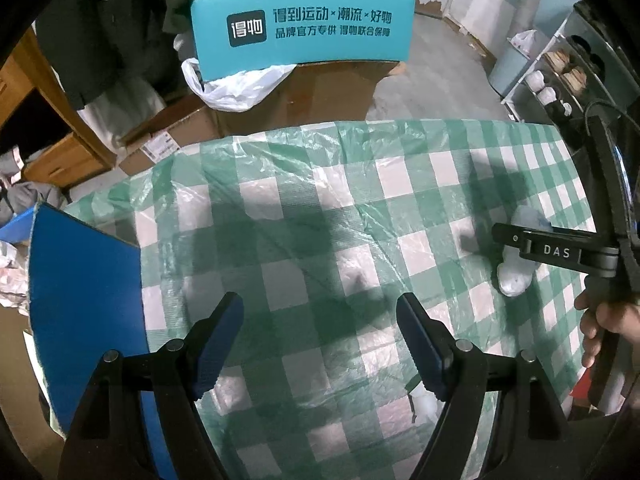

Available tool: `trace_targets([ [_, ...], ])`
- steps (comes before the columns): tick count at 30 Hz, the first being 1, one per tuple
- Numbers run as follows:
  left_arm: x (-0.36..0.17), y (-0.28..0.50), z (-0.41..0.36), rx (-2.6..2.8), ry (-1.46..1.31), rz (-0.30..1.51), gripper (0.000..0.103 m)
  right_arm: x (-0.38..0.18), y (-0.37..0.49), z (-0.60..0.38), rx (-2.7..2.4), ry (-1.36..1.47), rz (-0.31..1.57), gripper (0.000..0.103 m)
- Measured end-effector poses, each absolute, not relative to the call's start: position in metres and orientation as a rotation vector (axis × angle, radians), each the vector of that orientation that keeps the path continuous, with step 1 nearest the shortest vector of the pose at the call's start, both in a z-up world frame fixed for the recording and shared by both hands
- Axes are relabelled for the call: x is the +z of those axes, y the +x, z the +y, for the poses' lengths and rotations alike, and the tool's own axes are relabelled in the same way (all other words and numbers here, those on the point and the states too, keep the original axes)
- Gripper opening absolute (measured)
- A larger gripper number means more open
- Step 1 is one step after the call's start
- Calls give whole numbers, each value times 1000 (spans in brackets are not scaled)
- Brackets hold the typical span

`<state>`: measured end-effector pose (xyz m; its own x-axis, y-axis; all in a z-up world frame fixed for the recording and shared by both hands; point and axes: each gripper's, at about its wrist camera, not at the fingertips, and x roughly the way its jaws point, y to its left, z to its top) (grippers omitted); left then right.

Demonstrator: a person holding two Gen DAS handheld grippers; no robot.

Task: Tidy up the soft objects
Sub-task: 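Grasp the white-blue striped sock with the right tool while the left tool grasps the white paper scrap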

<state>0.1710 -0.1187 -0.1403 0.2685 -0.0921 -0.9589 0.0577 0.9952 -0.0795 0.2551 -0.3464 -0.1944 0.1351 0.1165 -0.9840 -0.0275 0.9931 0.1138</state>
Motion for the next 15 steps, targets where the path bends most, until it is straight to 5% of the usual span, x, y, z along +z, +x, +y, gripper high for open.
trace_targets([
  [13,-157,166,-127,-128,-76,1355,80,-206,237,-346,116,83,1463,72],
  [15,-158,163,-130,-132,-72,1360,80,-206,232,-341,140,59,1457,65],
])
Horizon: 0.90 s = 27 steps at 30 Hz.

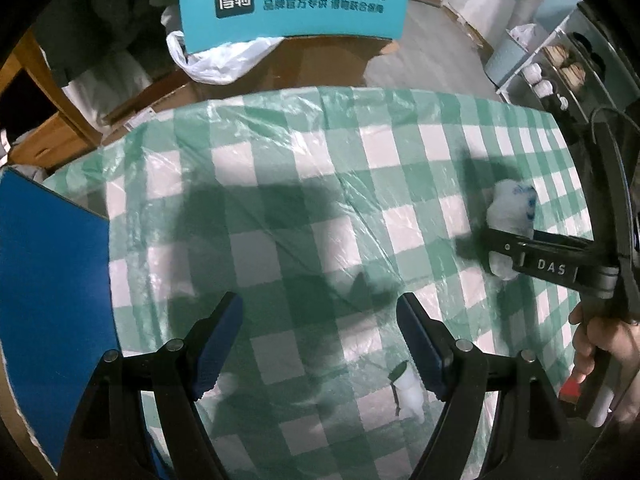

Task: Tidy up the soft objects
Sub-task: 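Grasp the white-blue striped sock with the right tool while the left tool grasps the white paper scrap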

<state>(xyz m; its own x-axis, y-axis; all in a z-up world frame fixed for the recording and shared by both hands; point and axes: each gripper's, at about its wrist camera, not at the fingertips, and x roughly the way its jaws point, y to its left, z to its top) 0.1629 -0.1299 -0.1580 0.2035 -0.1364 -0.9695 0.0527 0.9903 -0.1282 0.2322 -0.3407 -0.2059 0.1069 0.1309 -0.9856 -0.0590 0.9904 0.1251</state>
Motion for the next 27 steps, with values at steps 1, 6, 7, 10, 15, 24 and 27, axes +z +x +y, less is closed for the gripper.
trace_targets([
  [1,-159,161,-131,-132,-72,1363,80,-205,230,-337,150,29,1446,55],
  [6,-161,150,-135,-140,-88,1381,80,-203,213,-328,202,-8,1428,40],
  [7,-162,148,-135,-139,-92,1384,80,-202,208,-326,207,-13,1425,39],
  [10,-165,141,-137,-143,-121,1402,80,-201,192,-323,231,-18,1423,39],
  [15,-169,130,-143,-141,-144,1411,80,-198,165,-316,263,-42,1423,38],
  [24,-176,113,-158,-149,-118,1420,80,-183,130,-322,267,-74,1395,38],
  [27,-181,109,-161,-146,-112,1435,79,-179,126,-334,258,-63,1390,38],
])
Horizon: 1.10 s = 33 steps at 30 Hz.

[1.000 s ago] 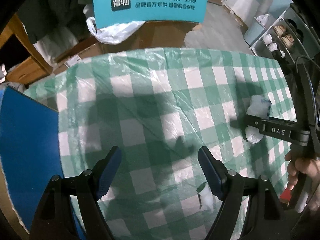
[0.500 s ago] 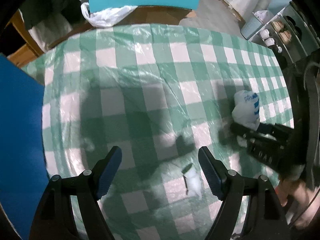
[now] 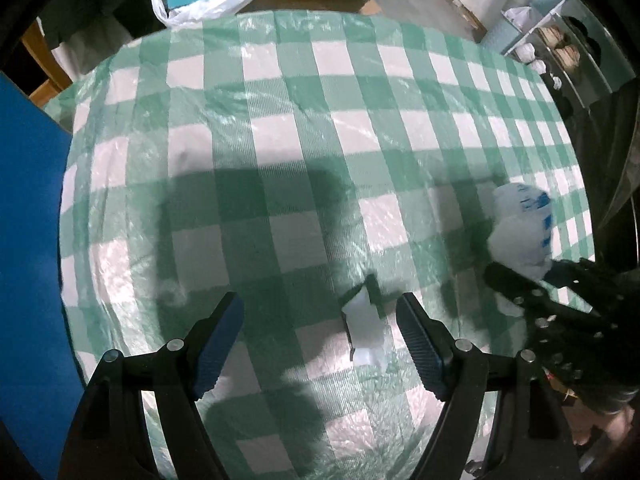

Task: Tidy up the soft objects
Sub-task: 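Grasp the white-blue striped sock with the right tool while the left tool grasps the white paper scrap, then carry the striped sock and paper scrap over the box with both tools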

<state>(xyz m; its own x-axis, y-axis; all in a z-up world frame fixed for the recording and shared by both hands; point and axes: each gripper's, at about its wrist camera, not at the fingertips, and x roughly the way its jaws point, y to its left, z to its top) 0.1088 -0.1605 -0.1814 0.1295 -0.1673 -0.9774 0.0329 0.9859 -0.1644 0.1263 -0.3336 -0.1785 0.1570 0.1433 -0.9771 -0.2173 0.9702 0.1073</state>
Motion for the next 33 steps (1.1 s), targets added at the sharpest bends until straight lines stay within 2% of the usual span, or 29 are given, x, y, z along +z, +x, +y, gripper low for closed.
trace_targets([
  [3,-185,106,-164,-145,-110,1446,75,-175,125,-343,252,-46,1387,38],
  [8,-189,103,-174,-151,-92,1456,74,-169,123,-356,253,-22,1379,38],
  [14,-195,100,-186,-166,-52,1468,65,-171,126,-360,261,-2,1378,38],
  [16,-195,100,-189,-162,-37,1465,57,-169,124,-365,265,4,1380,38],
  [18,-195,100,-192,-160,-26,1462,44,-166,121,-367,268,5,1379,38],
  [20,-195,99,-193,-163,-21,1461,40,-165,120,-366,271,9,1378,38],
  [26,-197,95,-198,-196,-12,1459,19,-162,121,-364,272,14,1375,38],
  [33,-194,92,-207,-210,4,1442,15,-157,118,-360,278,-2,1367,38],
])
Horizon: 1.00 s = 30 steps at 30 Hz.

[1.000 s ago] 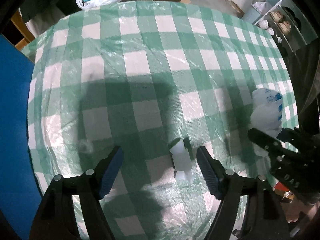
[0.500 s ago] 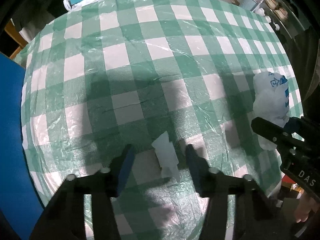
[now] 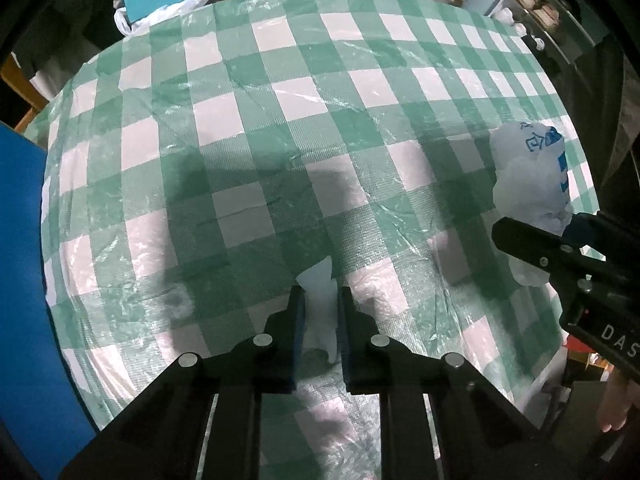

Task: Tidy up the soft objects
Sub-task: 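Carry the striped sock and paper scrap over the box with both tools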

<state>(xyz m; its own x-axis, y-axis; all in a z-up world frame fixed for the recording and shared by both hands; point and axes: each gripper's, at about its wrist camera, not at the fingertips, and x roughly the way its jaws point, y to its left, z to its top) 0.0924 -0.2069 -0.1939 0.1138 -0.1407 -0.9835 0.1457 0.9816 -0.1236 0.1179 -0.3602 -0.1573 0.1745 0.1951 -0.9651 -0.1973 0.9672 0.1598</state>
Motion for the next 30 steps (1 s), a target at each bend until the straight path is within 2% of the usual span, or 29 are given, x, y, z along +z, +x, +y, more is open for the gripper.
trace_targets([
  [14,-160,88,-190,-200,27,1378,15,-132,110,-341,310,-72,1312,38],
  [30,-105,75,-160,-155,92,1234,15,-77,102,-293,432,-97,1209,38],
])
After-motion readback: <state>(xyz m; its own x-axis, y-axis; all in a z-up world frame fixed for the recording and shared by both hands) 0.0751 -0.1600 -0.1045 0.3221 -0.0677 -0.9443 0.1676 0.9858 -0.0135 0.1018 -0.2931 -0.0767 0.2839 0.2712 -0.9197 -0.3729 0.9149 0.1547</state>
